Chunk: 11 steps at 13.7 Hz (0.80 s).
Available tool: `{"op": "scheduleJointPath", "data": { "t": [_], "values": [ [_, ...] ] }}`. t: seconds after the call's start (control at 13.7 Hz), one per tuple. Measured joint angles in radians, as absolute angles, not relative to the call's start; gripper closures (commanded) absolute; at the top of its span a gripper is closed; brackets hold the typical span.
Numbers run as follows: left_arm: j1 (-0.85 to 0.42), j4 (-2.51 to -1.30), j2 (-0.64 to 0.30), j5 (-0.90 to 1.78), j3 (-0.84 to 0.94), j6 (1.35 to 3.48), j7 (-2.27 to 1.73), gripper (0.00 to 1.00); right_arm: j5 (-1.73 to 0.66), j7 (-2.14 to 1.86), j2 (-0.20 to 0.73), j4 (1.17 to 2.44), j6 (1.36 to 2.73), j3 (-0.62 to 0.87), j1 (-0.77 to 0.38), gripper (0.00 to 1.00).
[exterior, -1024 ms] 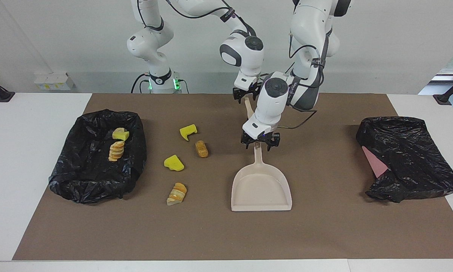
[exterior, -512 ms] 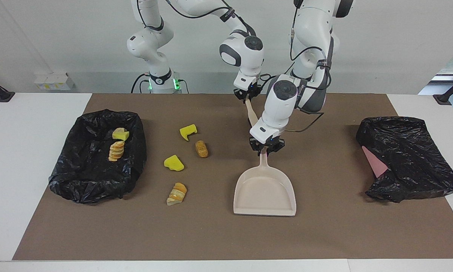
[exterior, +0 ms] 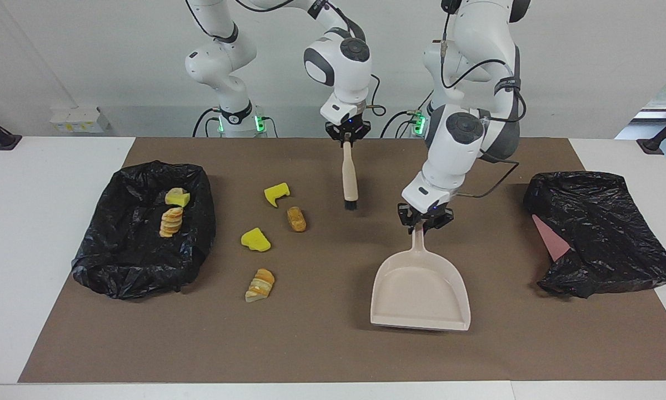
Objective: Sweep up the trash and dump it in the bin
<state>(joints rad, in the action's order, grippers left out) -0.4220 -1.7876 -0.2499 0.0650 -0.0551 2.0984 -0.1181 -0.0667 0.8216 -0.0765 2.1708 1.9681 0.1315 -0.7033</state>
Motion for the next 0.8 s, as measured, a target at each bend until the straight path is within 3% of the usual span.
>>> {"op": "scheduleJointPath", "data": {
  "t": [0.29,0.8],
  "values": [
    [-0.311,-1.701,-0.241,0.066,-0.058,1.948,0.233,1.0,0.034,0.845,-0.165,2.181,1.743,0.13,-0.632,1.0],
    [-0.286,-1.708,-0.258,0.065,-0.056,1.922,0.786,1.0,0.05,0.965,-0.141,2.204,1.665,0.13,-0.43,1.0]
  ]
}}
